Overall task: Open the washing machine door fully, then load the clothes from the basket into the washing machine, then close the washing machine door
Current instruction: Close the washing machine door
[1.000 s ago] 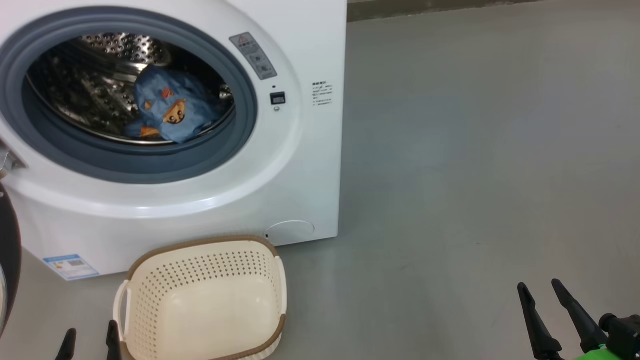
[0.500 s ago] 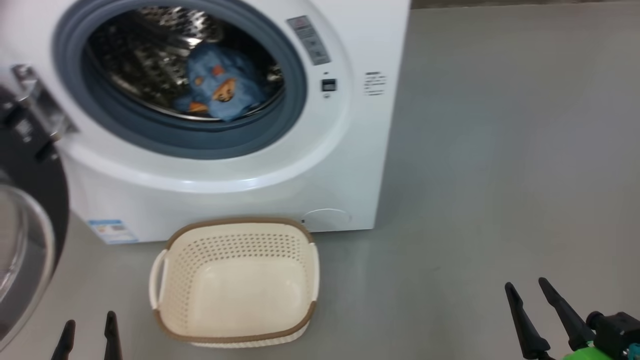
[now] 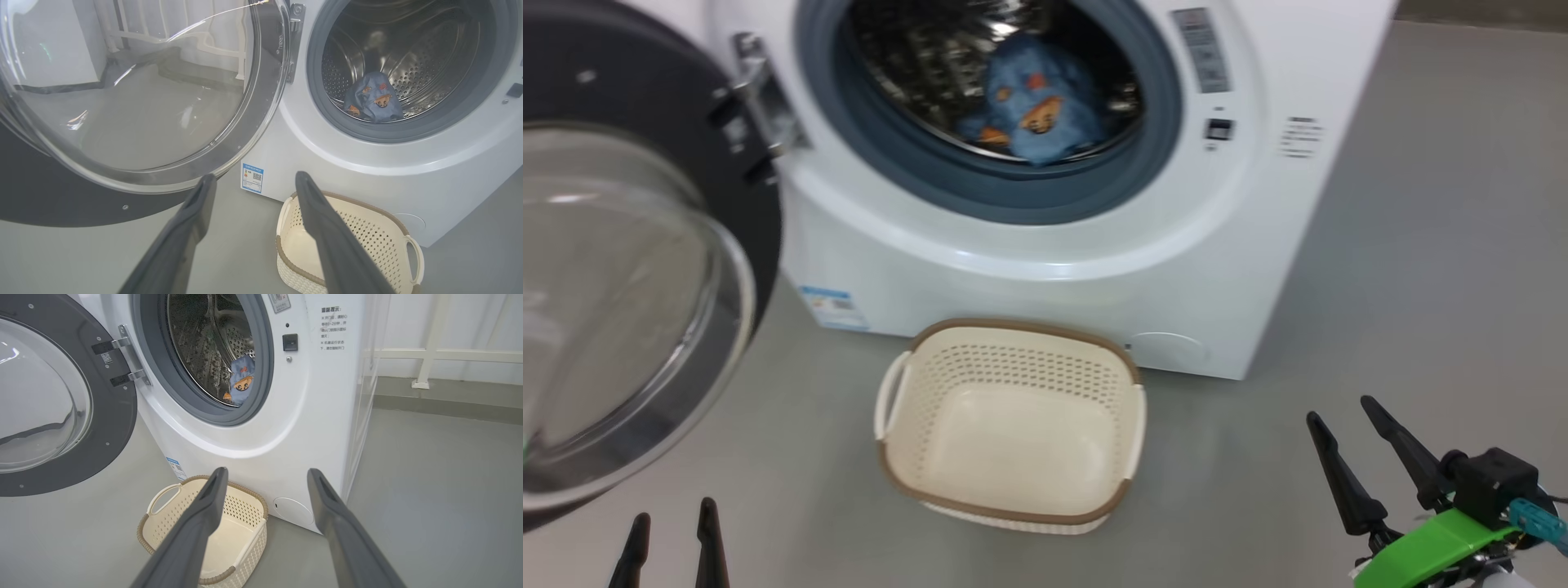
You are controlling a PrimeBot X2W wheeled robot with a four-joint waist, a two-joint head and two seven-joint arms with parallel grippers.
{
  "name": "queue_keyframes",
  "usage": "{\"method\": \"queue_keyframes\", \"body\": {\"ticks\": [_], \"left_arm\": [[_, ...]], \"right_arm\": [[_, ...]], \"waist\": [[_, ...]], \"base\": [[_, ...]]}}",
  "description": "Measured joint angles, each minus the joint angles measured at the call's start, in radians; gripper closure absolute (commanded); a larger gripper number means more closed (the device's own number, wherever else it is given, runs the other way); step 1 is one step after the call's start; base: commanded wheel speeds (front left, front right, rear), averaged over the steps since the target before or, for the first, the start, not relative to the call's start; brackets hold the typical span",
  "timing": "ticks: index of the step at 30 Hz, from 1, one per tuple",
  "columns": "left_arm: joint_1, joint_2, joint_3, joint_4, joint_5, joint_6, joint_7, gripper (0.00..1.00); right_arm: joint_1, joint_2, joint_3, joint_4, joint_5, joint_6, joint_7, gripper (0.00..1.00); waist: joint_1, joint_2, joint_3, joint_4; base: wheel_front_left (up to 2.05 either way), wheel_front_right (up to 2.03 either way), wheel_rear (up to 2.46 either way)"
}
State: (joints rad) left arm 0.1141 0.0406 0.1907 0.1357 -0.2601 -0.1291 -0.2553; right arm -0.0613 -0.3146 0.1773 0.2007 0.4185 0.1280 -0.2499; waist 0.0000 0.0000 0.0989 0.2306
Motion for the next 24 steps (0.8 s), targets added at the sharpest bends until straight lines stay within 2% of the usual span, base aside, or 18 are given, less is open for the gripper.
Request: {"method": "queue_keyframes", "body": {"ticks": [15,24], "left_arm": [[0.000,-0.002,-0.035,0.010,-0.036,0.010,0.000,0.00],[0.010,-0.002,-0.045,-0.002,-0.052,0.020,0.000,0.00]], "right_arm": [[-0.047,-0.033,0.073,0.029,0.015,0.000,0.000,0.00],[-0.046,-0.031,0.077,0.036,0.016,0.000,0.000,0.00]], "waist": [[0.0000,0.0000,0.009,0.220],[0.0000,0.0000,-0.014,0.286]], "base": [[0.00,0.00,0.00],[0.00,0.00,0.00]]}}
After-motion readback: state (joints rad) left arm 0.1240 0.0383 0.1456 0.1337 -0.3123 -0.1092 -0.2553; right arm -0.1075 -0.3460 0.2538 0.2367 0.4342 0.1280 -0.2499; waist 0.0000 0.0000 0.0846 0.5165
